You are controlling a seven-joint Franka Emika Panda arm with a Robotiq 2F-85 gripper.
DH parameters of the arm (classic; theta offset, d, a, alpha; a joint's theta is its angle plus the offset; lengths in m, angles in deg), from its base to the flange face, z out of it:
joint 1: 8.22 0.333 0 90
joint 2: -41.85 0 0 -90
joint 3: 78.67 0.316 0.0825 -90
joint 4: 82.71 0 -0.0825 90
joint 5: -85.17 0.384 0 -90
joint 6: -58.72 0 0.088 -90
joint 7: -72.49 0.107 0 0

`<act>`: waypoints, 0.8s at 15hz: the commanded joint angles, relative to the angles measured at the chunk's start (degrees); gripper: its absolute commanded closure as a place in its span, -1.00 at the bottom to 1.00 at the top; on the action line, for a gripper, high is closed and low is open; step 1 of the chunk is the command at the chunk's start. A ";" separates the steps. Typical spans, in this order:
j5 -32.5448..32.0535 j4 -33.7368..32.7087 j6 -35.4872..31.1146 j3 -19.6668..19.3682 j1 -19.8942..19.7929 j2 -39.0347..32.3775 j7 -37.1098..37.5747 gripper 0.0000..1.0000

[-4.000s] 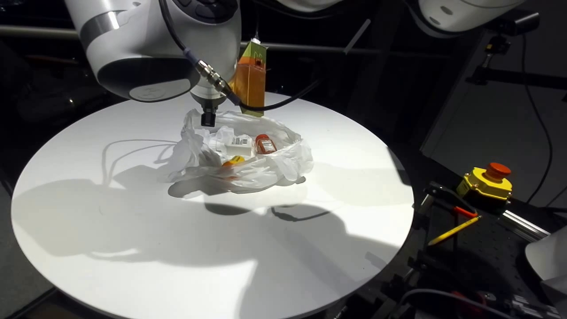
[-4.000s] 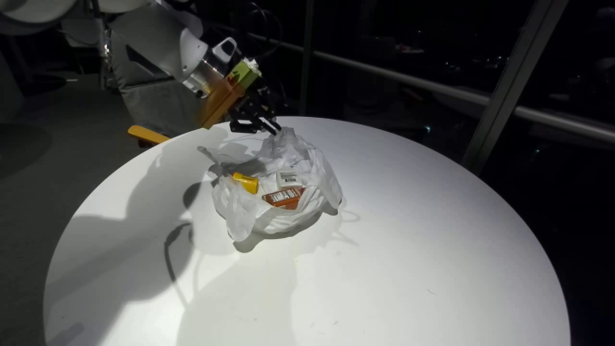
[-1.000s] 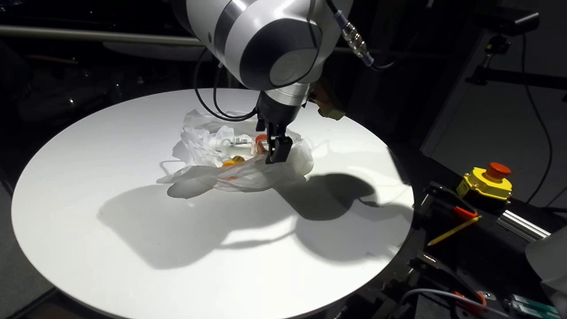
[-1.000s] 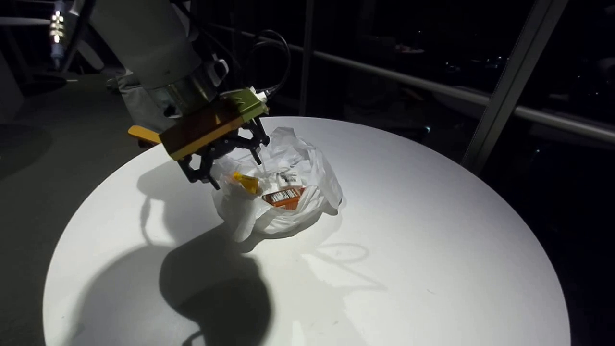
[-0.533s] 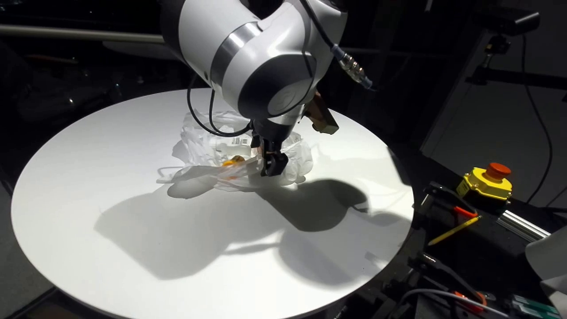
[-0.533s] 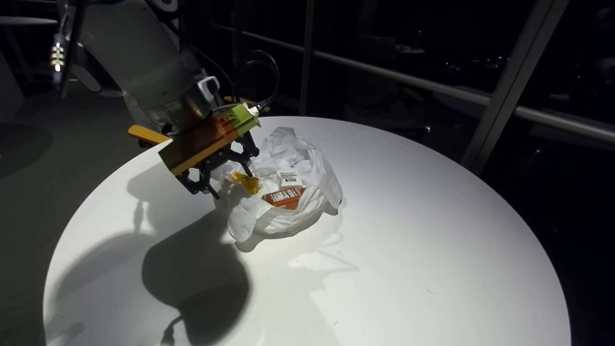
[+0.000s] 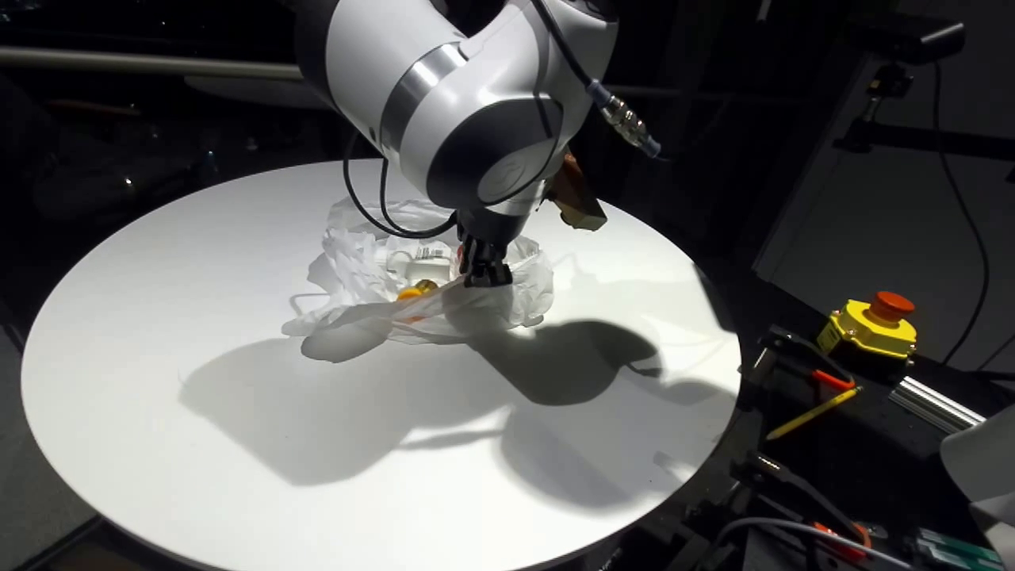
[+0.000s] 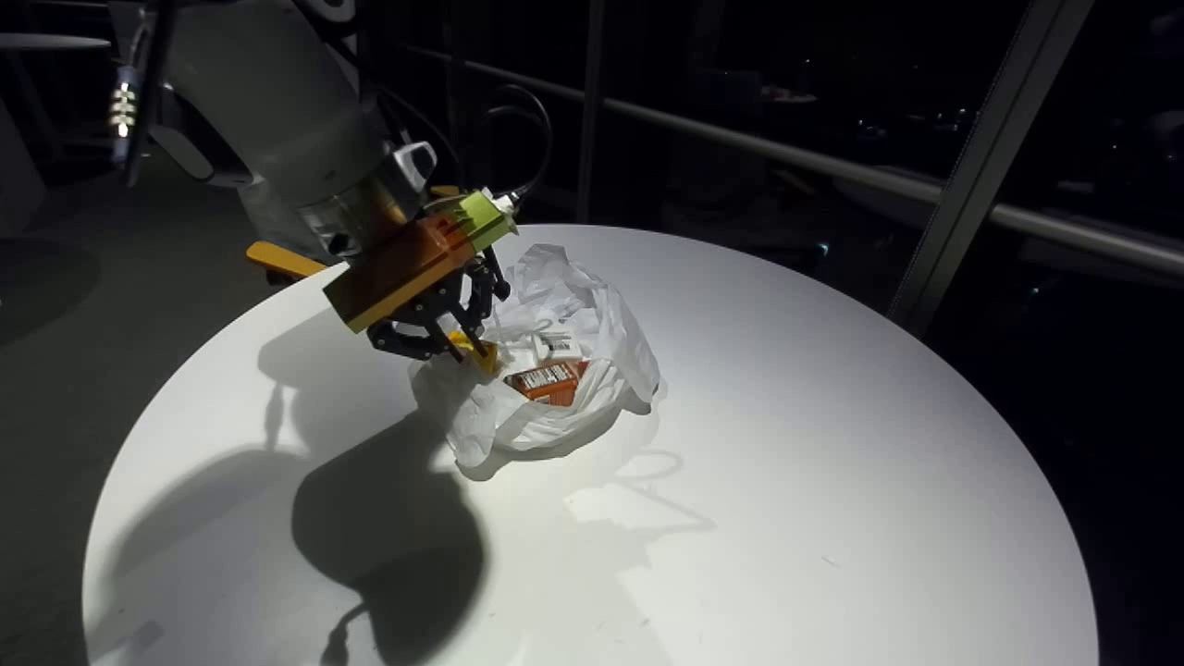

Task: Place the containers on the table inside the white plastic, pull up the plastic bag

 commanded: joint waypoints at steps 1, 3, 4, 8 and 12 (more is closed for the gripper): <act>0.82 1.49 -1.25 -1.30 0.95 1.13 -1.32 1.00; 2.95 -0.67 -2.33 -2.49 2.02 0.19 -2.53 1.00; 3.99 -0.11 -2.85 -1.65 1.25 1.03 -2.48 1.00; 10.44 -3.08 -1.04 -7.04 6.59 8.40 -1.67 1.00; 13.13 -7.68 -1.83 -12.04 12.57 13.75 1.91 1.00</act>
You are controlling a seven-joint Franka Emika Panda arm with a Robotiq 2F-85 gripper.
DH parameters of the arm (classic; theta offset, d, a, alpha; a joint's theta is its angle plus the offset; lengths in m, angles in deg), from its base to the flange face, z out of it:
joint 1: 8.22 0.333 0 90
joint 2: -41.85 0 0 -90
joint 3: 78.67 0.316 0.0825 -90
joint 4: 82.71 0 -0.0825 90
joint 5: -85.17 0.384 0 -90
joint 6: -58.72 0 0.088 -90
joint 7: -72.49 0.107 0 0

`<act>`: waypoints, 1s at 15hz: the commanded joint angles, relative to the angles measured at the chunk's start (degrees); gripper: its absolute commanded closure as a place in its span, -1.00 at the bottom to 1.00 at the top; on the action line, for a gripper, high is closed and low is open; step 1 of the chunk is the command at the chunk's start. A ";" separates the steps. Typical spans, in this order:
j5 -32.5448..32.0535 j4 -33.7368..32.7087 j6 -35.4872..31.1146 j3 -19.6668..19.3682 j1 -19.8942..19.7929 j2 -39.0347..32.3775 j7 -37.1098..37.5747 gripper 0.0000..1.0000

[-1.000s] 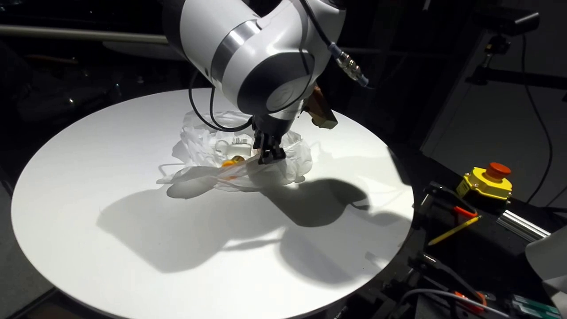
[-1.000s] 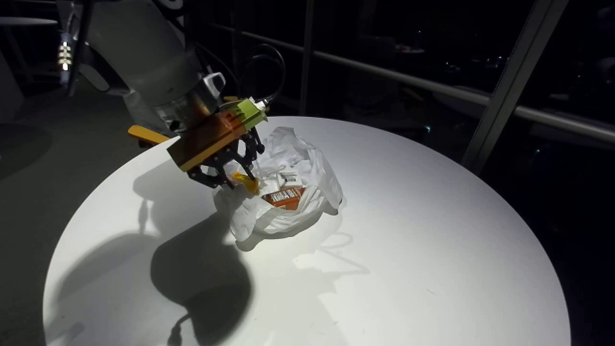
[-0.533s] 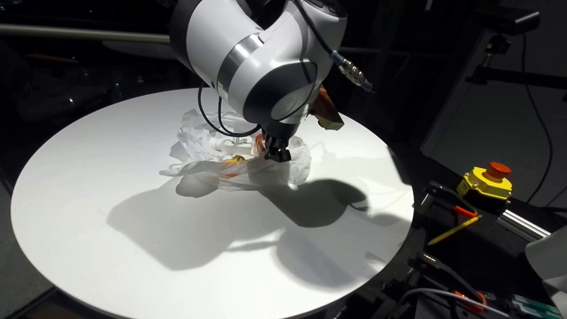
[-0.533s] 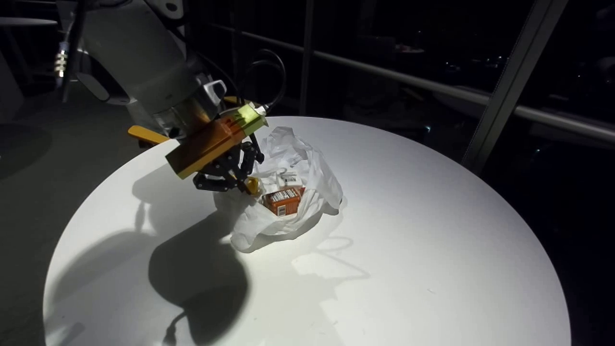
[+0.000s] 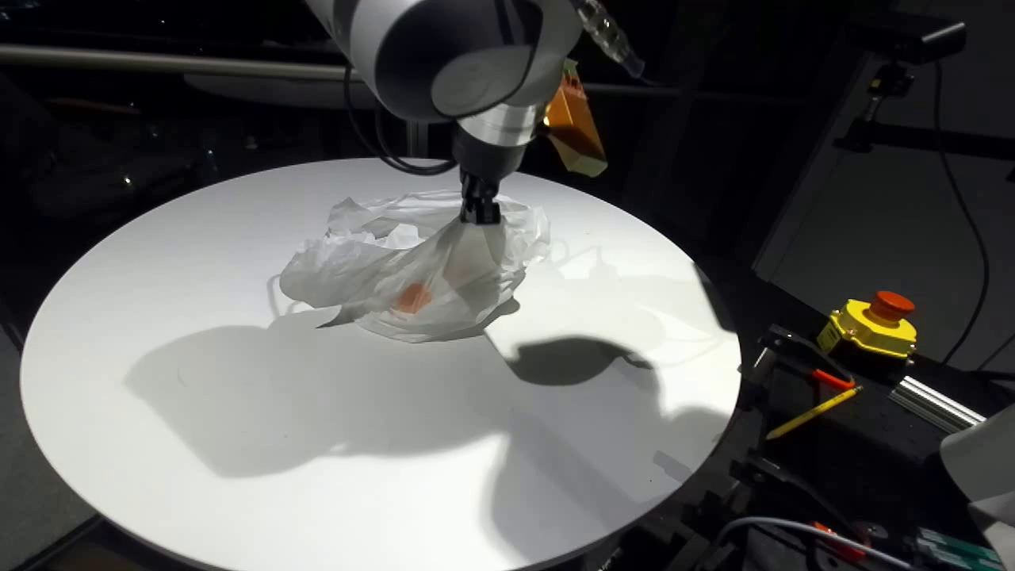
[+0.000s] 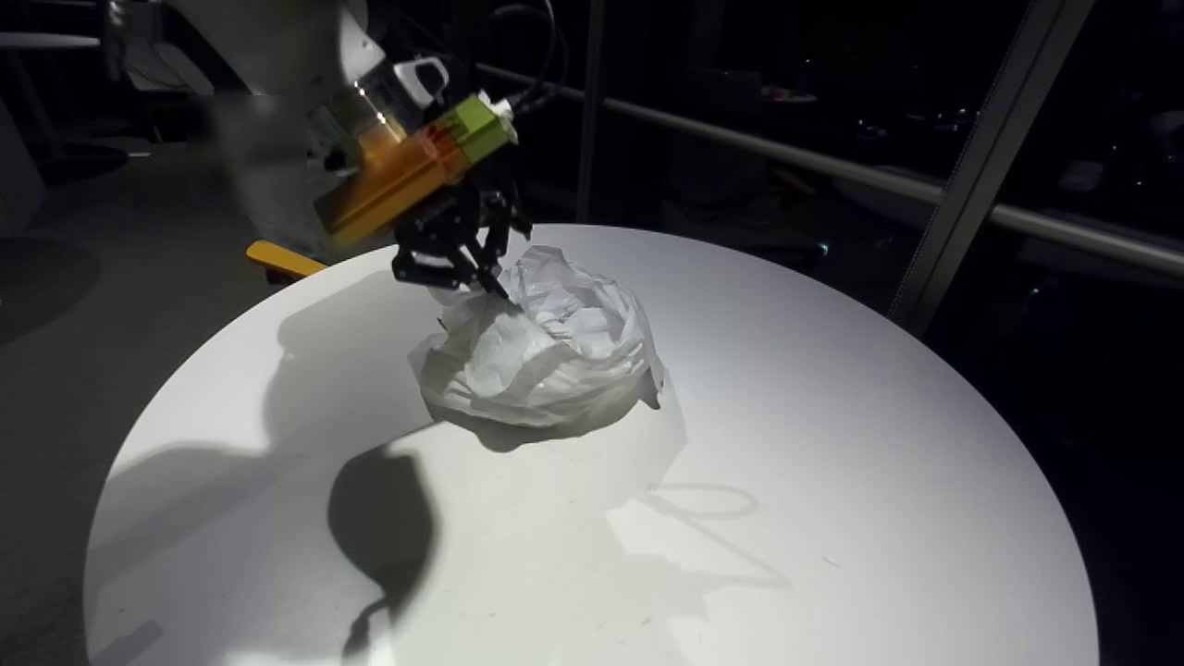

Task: Place the containers on the table inside the white plastic, pull up the plastic bag

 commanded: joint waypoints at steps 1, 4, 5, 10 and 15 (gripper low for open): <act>4.12 -3.90 0.04 -6.48 7.47 6.88 1.16 1.00; 5.62 -6.88 -0.29 -10.51 11.93 9.19 1.14 1.00; 5.96 -7.48 -0.41 -11.52 12.99 9.65 1.29 1.00; 5.22 -5.44 0.01 -15.14 16.45 13.76 5.06 1.00; 4.44 3.68 1.59 -16.96 17.06 21.49 8.64 1.00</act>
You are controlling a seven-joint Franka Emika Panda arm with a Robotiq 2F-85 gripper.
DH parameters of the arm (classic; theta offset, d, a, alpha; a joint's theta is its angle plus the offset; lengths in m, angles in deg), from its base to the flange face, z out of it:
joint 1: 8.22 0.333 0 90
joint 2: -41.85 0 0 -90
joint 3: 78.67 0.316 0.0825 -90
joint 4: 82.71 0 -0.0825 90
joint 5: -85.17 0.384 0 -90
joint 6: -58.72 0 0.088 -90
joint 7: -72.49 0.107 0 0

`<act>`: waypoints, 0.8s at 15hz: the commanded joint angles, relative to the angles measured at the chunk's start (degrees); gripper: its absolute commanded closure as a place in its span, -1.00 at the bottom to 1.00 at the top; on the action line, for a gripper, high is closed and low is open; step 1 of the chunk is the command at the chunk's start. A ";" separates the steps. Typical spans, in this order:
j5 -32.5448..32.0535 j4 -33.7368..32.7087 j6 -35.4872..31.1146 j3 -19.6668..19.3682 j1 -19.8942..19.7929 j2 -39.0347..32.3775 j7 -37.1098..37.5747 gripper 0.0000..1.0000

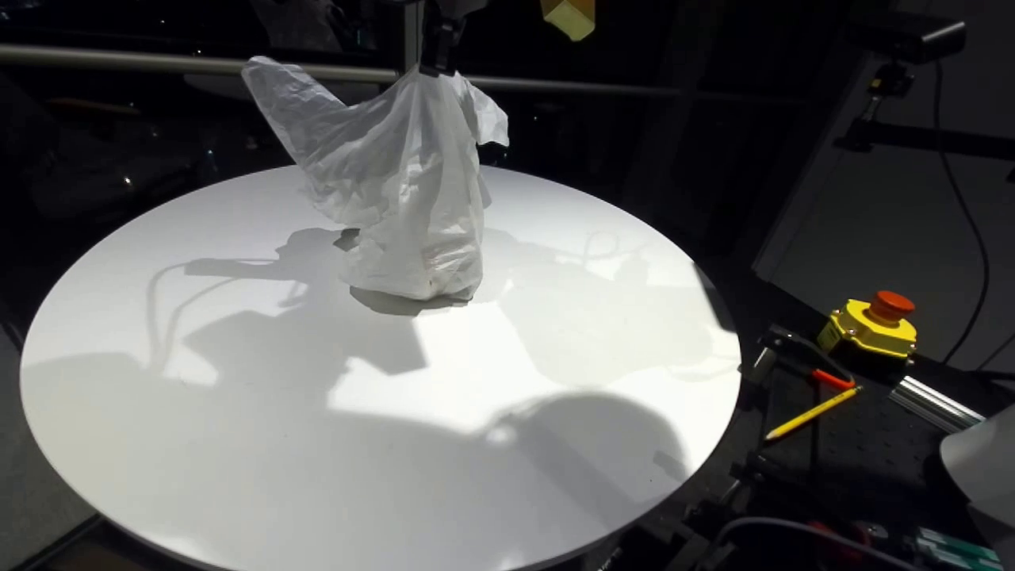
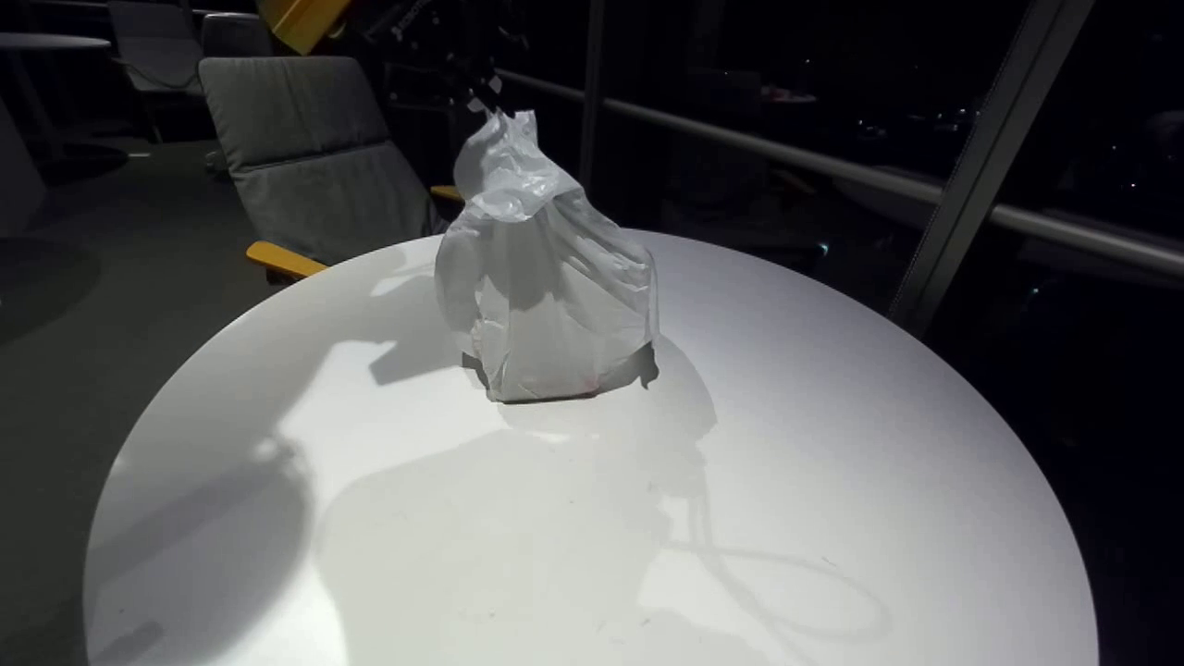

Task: Place the containers on the table inside the white plastic, pull up the plastic bag

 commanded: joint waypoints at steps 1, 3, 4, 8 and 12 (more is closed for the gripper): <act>-0.17 10.39 1.97 -2.22 0.89 9.68 4.10 1.00; -0.22 15.81 2.93 -2.72 0.57 14.44 5.95 1.00; -0.15 18.16 3.34 -2.98 0.45 16.72 6.65 1.00; 0.39 25.90 5.24 -4.16 0.30 24.89 9.19 1.00; 1.78 29.02 7.06 -3.81 -0.63 29.92 7.80 1.00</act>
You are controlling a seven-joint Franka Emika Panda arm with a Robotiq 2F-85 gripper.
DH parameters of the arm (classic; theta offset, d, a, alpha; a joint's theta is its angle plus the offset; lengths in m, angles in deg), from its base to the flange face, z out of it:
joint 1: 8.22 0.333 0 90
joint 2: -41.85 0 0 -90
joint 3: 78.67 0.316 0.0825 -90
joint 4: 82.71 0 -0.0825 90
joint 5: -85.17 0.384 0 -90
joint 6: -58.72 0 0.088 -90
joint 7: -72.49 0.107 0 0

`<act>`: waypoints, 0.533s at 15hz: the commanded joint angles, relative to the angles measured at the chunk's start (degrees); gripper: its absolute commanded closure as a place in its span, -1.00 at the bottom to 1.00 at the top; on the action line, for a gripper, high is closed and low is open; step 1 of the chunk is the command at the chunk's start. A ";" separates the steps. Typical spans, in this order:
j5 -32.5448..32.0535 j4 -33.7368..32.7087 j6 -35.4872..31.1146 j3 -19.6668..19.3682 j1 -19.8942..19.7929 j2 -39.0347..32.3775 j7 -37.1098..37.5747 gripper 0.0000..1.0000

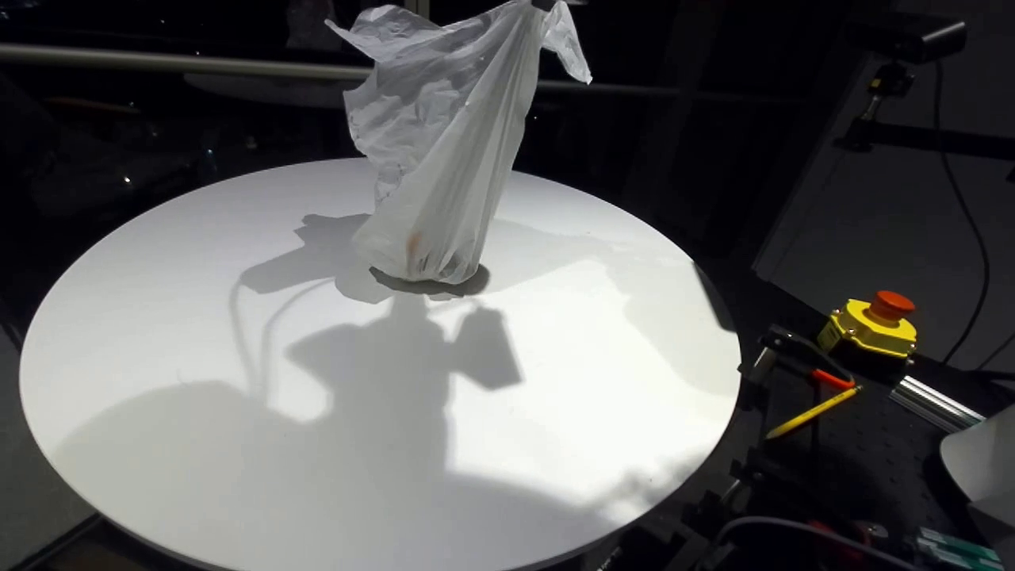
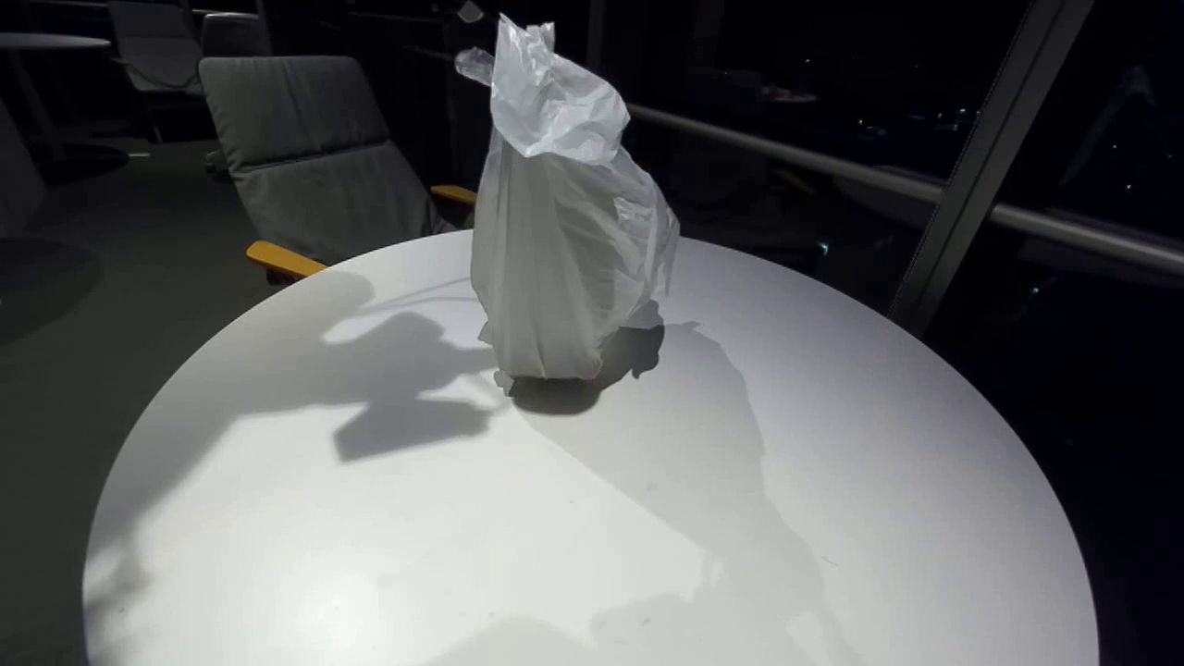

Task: Place the containers on the table inside the white plastic, pull up the plastic bag

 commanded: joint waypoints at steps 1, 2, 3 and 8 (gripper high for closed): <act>1.57 3.37 1.40 0.08 -0.39 6.49 -1.32 1.00; 2.15 3.12 0.88 0.04 -0.33 6.90 -1.62 1.00; 2.80 2.75 0.68 0.05 -0.28 7.26 -2.19 1.00; 7.16 -0.44 -1.50 0.18 -0.02 8.72 -7.89 0.46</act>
